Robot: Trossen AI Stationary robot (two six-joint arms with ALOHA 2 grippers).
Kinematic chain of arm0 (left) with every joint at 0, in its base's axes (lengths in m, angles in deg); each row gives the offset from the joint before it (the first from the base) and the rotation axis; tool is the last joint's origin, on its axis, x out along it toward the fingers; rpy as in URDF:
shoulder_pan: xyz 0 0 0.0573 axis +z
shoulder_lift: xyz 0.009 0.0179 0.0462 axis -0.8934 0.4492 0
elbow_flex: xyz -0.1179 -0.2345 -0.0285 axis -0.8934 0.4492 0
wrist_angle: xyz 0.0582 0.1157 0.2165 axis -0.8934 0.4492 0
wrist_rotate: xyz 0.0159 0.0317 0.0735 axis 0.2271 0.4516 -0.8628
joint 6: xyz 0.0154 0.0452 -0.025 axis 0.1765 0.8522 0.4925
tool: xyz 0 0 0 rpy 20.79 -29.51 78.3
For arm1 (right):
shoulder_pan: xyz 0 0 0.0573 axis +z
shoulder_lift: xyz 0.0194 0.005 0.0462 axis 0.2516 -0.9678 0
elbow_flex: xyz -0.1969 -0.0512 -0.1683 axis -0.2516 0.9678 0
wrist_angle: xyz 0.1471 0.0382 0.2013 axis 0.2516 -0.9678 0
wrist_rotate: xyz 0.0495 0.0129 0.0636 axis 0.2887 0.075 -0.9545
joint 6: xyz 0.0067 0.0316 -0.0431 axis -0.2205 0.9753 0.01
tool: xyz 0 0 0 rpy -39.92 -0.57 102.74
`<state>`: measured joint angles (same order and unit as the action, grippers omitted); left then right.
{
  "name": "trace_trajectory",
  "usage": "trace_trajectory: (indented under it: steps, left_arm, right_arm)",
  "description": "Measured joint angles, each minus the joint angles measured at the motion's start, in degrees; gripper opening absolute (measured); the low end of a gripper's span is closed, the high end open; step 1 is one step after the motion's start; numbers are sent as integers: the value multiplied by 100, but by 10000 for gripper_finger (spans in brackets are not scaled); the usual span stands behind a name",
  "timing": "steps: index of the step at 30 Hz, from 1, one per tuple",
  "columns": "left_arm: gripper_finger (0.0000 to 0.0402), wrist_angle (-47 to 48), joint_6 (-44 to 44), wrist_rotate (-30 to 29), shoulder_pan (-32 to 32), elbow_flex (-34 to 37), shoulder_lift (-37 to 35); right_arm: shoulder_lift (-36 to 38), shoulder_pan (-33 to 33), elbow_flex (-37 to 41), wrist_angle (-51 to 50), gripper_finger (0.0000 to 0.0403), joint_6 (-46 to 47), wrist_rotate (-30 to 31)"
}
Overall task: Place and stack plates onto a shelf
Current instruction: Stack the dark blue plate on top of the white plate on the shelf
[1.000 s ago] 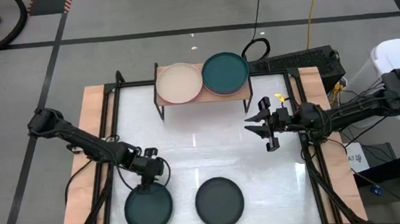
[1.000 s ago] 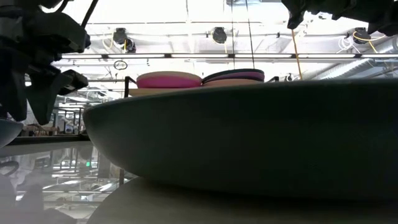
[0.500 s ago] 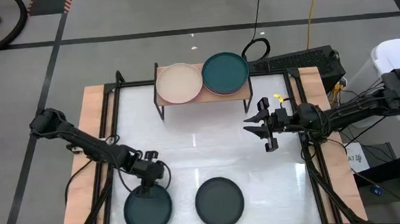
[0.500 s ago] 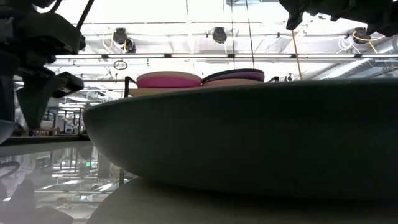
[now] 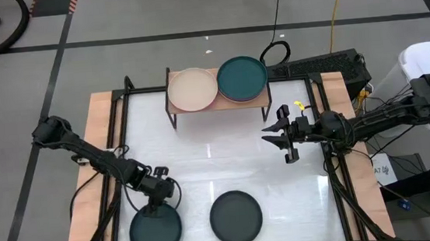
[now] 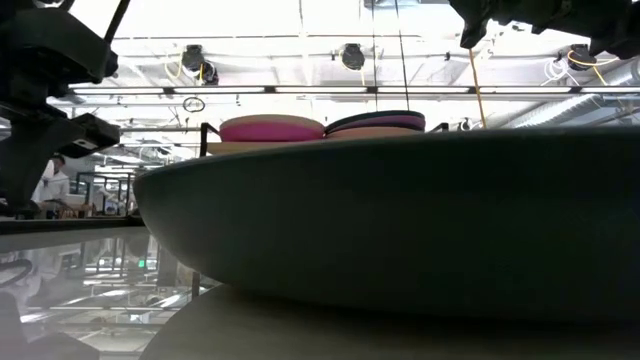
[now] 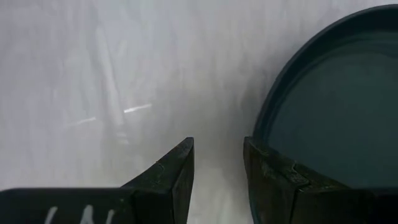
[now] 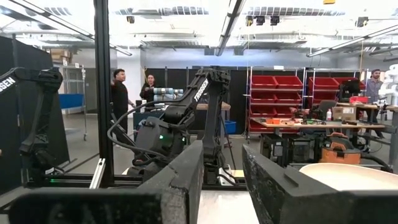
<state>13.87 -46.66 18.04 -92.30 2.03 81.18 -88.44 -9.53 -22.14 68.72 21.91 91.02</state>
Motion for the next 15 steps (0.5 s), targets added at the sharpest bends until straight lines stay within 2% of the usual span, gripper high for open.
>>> trace_trajectory:
  steps: [8, 15]
  left_arm:
    - [143, 20, -280, 607, -2, -18, 0]
    - [143, 24, -291, 650, 0, -289, 0]
  right_arm:
    - [0, 0, 0, -11, 93, 0, -2]
    - [0, 0, 0, -34, 93, 1, -2]
